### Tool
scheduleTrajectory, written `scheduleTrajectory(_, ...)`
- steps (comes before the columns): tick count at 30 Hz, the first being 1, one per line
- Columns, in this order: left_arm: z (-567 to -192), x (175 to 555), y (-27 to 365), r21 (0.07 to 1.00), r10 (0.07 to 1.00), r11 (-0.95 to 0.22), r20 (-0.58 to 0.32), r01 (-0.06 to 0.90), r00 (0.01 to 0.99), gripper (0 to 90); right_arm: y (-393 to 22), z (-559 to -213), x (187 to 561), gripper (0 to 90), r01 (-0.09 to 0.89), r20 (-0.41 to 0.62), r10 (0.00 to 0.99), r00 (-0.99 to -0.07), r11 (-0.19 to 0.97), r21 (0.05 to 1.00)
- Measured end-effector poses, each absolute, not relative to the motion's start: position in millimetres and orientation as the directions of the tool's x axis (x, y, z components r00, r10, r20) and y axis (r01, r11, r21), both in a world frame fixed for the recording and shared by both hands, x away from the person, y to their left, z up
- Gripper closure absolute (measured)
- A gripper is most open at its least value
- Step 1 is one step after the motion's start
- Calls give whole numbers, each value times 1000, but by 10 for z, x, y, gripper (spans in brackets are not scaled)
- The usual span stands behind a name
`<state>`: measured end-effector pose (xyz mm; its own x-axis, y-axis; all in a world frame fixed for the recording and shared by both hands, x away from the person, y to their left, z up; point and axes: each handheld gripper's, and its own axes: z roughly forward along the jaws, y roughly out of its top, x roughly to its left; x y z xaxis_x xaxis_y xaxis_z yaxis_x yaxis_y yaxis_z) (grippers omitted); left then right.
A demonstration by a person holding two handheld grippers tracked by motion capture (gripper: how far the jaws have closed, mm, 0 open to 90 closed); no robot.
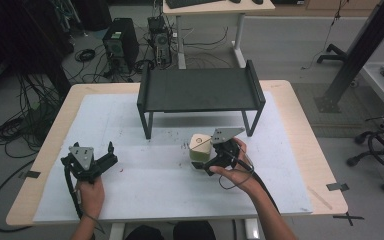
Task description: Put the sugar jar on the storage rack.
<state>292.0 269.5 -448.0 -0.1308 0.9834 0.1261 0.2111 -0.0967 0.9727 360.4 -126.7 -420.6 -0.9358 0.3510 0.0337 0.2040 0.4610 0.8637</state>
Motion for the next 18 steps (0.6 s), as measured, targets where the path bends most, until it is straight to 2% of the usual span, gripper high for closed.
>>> scheduleTrajectory(18,-4482,2921,2689,972,983,-100,129,211,-130,2,-1202,-4216,3614,24,203,38,347,-937,453,868)
